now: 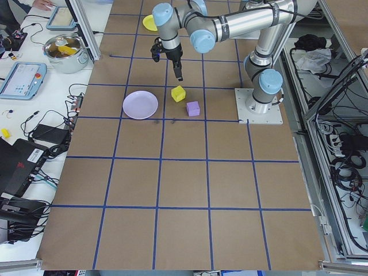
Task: Sort blocks by color into plates
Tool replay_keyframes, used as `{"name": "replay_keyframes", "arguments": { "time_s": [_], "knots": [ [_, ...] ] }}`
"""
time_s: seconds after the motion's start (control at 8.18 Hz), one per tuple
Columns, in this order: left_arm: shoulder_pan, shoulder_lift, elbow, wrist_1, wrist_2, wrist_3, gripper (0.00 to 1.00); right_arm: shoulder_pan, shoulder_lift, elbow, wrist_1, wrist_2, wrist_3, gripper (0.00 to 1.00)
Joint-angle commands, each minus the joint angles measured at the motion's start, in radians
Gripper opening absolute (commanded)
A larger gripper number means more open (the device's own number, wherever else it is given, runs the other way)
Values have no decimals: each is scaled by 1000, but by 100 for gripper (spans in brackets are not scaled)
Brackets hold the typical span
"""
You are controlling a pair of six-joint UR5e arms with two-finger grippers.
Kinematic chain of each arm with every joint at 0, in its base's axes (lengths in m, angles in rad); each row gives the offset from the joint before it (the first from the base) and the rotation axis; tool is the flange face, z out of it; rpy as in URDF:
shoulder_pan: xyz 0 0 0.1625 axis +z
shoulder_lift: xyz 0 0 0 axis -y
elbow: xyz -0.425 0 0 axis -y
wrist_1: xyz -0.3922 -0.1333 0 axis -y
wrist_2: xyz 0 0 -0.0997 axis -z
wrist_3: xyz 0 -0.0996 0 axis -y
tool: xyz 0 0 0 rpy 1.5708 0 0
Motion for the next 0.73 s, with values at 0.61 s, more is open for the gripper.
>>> {"name": "replay_keyframes", "arguments": {
  "time_s": [0.61],
  "knots": [
    [104,-93,-266,231,1,-23,100,2,6,3,-1,-3,2,100]
  ]
}}
